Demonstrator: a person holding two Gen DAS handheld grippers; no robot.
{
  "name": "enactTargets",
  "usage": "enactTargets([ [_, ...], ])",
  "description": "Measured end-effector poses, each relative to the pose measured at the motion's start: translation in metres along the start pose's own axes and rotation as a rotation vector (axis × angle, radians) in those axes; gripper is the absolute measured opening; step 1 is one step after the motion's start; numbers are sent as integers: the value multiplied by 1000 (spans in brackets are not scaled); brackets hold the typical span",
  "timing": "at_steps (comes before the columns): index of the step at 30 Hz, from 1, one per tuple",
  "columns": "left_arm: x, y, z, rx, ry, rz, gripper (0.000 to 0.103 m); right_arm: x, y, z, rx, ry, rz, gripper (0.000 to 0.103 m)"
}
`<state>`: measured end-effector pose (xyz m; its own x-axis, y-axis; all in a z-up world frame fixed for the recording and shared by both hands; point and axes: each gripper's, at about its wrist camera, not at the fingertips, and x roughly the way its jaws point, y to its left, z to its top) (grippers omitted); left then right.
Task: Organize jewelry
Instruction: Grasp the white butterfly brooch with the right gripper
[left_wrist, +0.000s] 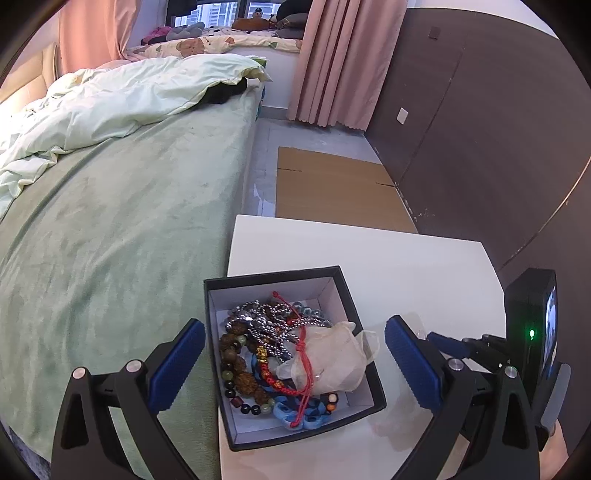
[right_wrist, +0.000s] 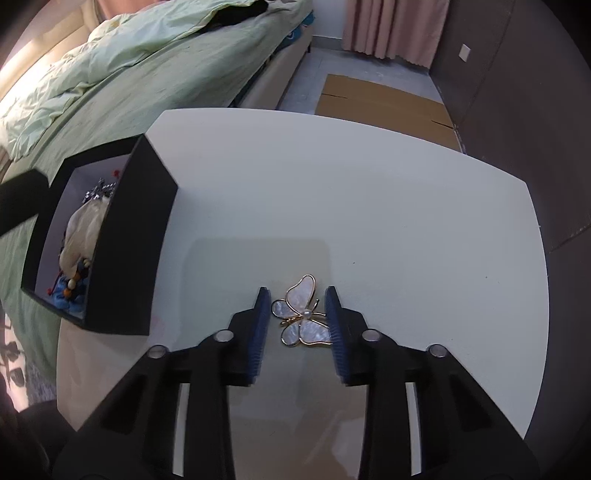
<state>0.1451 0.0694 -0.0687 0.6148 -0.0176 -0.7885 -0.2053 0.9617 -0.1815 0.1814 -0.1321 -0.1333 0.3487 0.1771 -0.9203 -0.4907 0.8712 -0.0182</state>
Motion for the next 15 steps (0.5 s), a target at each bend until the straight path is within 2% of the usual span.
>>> enactTargets([
  [8,-9,13,3,-33,-15,-6,95,-4,-8,0,28,15,53,28],
  [15,-16,20,6,-51,-26,-17,95,-9,-16,3,91,25,136,28],
])
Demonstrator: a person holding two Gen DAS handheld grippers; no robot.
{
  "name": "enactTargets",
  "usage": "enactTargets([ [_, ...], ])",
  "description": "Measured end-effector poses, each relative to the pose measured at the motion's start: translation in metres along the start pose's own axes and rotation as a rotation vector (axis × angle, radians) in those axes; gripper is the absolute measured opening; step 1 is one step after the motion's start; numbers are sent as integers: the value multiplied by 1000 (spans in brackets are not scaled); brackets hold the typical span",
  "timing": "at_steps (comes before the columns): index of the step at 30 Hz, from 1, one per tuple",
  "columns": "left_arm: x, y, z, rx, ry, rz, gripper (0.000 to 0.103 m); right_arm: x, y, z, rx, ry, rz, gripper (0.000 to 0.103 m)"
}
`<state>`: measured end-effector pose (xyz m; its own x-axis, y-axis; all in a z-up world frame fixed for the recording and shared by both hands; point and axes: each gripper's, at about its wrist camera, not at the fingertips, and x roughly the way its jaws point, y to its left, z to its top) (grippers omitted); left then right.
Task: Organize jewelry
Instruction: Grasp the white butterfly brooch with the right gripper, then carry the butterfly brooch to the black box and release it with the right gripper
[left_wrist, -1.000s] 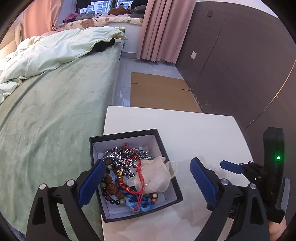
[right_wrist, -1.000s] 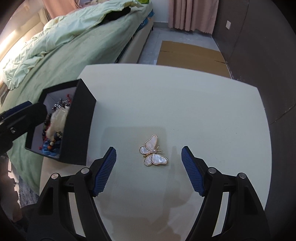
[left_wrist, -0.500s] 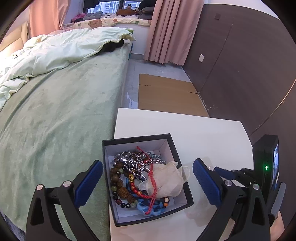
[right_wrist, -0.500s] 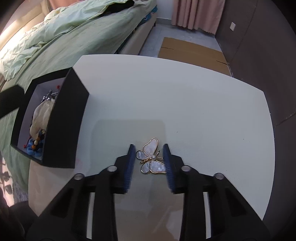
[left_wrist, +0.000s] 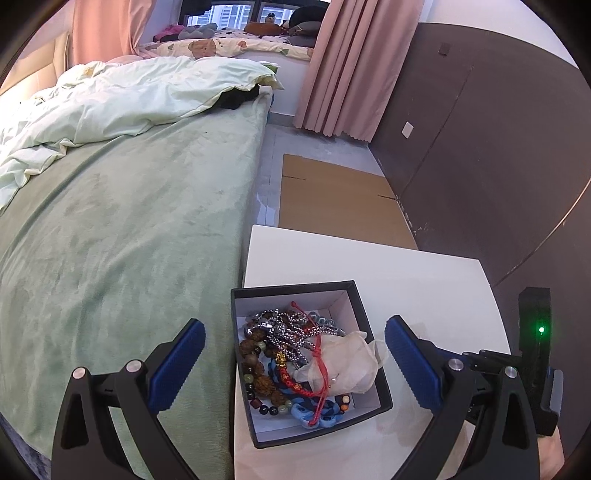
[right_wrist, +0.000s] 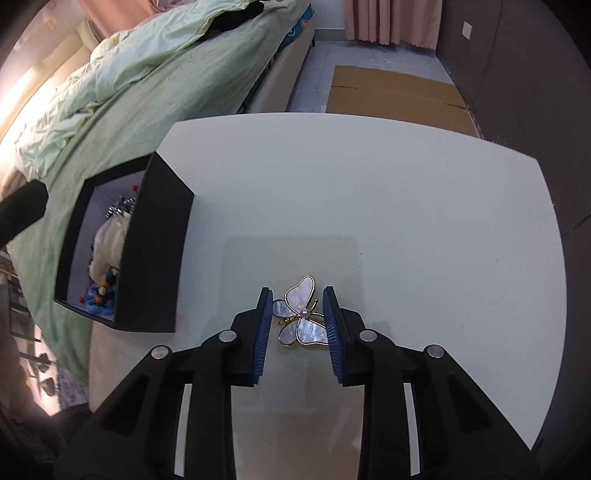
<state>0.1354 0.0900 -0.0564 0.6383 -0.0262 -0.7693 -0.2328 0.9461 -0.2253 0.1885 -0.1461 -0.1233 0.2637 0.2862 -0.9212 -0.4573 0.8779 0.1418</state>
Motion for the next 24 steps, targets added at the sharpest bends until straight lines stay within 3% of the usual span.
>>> enactTargets([
  [8,-4,6,2,-16,-4,-8,95,-13,-8,4,80,-9,130,29],
  [24,-10,22,7,-64,-22,-5,95,-67,19,20,102,-163,246,29],
])
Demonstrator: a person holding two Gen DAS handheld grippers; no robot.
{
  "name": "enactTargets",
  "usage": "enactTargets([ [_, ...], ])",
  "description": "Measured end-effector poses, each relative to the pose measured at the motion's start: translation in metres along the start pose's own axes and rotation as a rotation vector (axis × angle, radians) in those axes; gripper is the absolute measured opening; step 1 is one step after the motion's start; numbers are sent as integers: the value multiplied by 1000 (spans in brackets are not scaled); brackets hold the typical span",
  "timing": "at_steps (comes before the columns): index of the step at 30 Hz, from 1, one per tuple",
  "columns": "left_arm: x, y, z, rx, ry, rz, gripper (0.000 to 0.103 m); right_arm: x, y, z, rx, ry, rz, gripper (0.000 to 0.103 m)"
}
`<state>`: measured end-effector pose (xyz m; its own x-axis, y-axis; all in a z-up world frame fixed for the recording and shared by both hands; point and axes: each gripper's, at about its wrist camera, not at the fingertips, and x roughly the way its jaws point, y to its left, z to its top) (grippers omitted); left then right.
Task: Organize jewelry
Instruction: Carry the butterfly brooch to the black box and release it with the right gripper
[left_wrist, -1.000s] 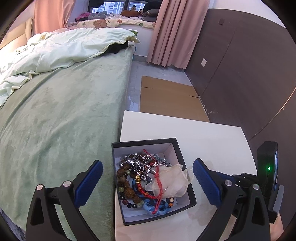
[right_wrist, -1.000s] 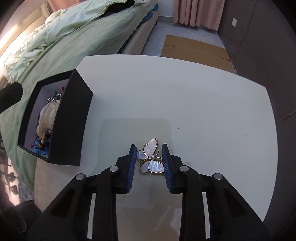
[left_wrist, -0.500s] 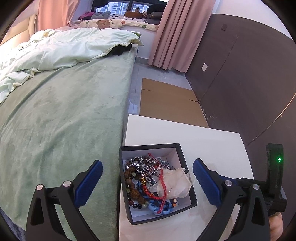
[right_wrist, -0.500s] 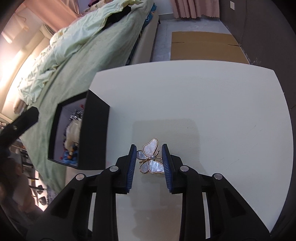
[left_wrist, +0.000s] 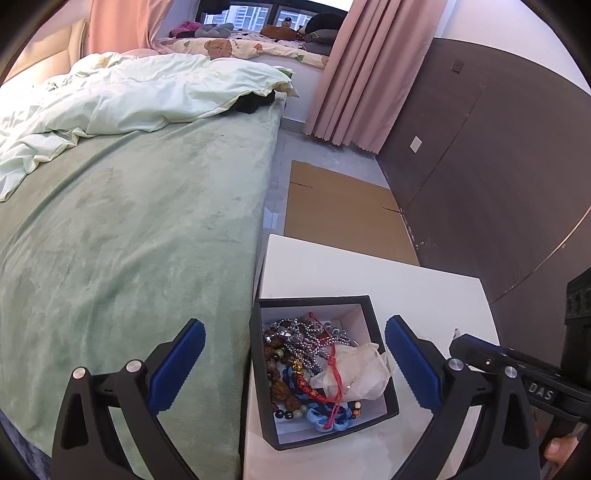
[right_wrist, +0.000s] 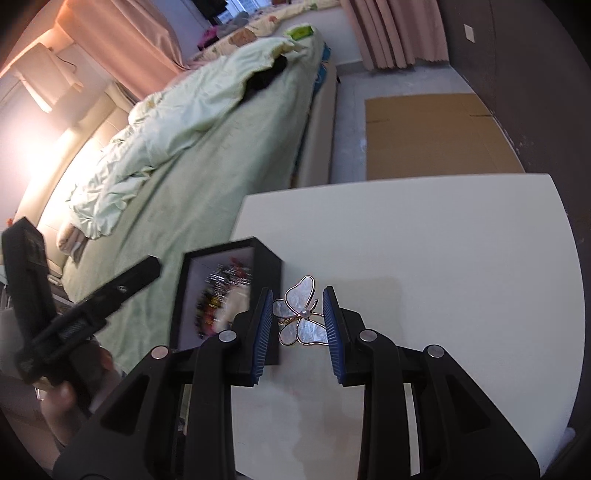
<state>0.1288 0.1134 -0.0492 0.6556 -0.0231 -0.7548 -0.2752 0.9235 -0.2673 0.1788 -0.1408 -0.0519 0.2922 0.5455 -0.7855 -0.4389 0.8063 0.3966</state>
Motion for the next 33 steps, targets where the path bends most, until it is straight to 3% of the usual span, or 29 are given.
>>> enactTargets([
  [9,-5,17,5,-37,-12,10,95,1,32,2,-25,-43,79,29],
  [17,-10,31,6,-61,-15,23,95,15,57,2,-63,-31,113,30],
  [19,-10,31,7,-62,-15,21,95,21,59,2,-62,-2,125,42],
  [20,-10,32,7,-69,-15,15,95,23,58,1,-53,8,126,67],
  [21,-10,32,7,-69,-15,15,95,21,57,1,-48,-1,123,79],
  [33,-15,20,5,-39,-23,17,95,-15,28,-6,-31,-51,48,80],
])
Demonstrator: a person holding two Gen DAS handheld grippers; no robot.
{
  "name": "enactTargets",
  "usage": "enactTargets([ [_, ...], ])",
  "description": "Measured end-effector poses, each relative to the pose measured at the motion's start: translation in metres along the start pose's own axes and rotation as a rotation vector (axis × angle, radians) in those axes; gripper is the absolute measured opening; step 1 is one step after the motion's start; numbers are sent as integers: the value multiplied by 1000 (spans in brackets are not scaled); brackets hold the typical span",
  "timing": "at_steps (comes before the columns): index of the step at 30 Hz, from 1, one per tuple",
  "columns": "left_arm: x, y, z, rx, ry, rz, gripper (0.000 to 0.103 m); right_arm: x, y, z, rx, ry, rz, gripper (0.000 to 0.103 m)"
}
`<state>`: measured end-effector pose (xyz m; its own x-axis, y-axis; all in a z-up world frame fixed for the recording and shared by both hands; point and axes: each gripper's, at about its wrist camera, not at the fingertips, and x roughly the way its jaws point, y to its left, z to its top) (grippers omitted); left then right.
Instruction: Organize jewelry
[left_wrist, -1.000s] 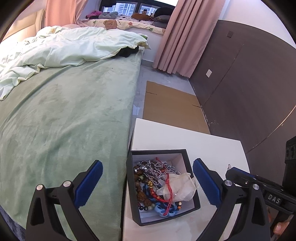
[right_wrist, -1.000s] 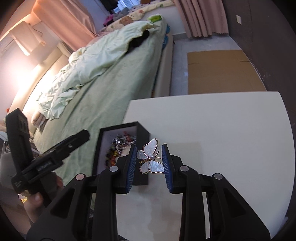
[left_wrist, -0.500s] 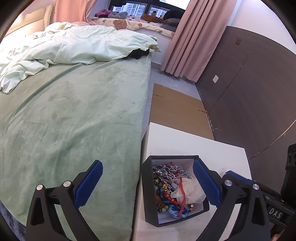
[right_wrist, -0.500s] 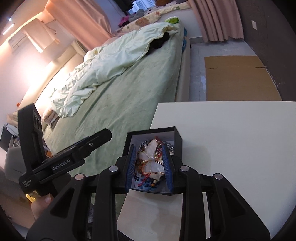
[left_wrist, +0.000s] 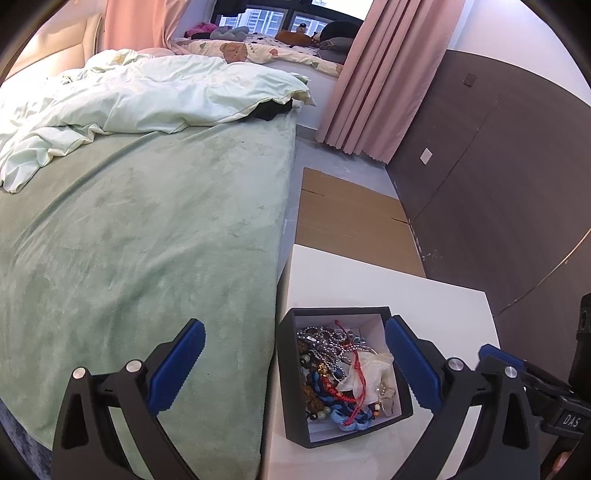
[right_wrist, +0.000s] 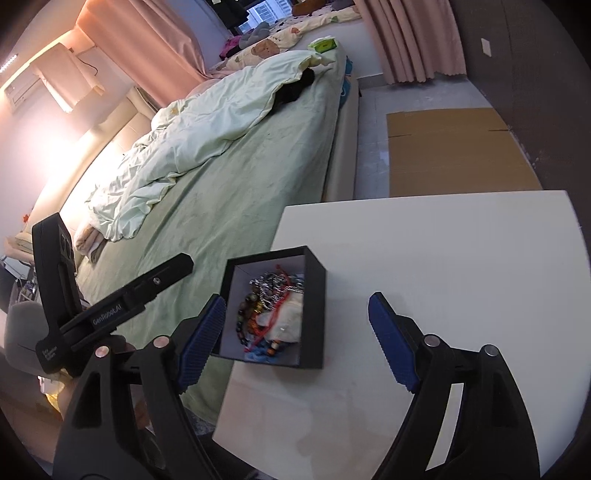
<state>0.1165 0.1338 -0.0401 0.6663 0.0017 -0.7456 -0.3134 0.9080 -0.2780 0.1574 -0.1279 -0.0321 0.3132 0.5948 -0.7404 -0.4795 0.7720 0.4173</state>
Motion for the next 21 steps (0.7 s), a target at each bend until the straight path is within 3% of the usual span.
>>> enactTargets([
  [12,-33,-36,-14,110,-80,-41,95,-47,-8,-9,-45,-61,-65,94],
  [21,-66,-51,-27,160,-146,-68,95,-79,-29,-27,1,-136,-149,95],
])
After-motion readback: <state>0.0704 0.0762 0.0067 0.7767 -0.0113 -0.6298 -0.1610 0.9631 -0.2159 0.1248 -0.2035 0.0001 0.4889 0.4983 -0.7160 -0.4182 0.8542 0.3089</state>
